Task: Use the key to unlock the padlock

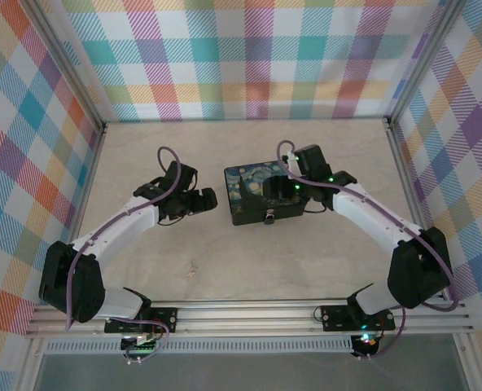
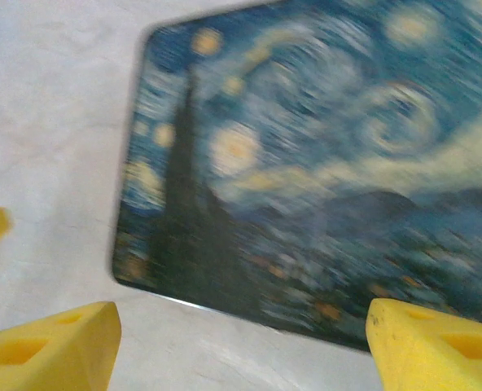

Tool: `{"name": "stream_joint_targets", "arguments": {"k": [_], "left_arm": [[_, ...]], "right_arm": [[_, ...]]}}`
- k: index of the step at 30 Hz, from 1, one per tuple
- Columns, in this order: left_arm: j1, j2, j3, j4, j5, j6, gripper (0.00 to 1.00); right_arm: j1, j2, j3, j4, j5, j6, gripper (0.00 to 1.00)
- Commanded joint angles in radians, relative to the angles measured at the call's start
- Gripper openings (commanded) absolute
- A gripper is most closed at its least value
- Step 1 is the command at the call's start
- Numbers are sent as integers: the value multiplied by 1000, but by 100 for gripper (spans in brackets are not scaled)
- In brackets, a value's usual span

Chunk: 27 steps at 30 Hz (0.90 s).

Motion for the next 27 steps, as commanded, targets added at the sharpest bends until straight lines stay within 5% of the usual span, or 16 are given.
{"name": "stream_joint_targets", "arguments": {"k": [1,14,27], "left_arm": [[-34,-35,-40,-79,75,-47,90],[-172,-132,-273,-234,-51,-292,67],[-267,12,-252,-195,-92,-318,47]], "right_arm": [[-11,-39,-67,-83,16,-24,79],[-15,-99,-109,-94,-48,-20,69],[-15,-61,-101,-67,-74,-25,68]]}}
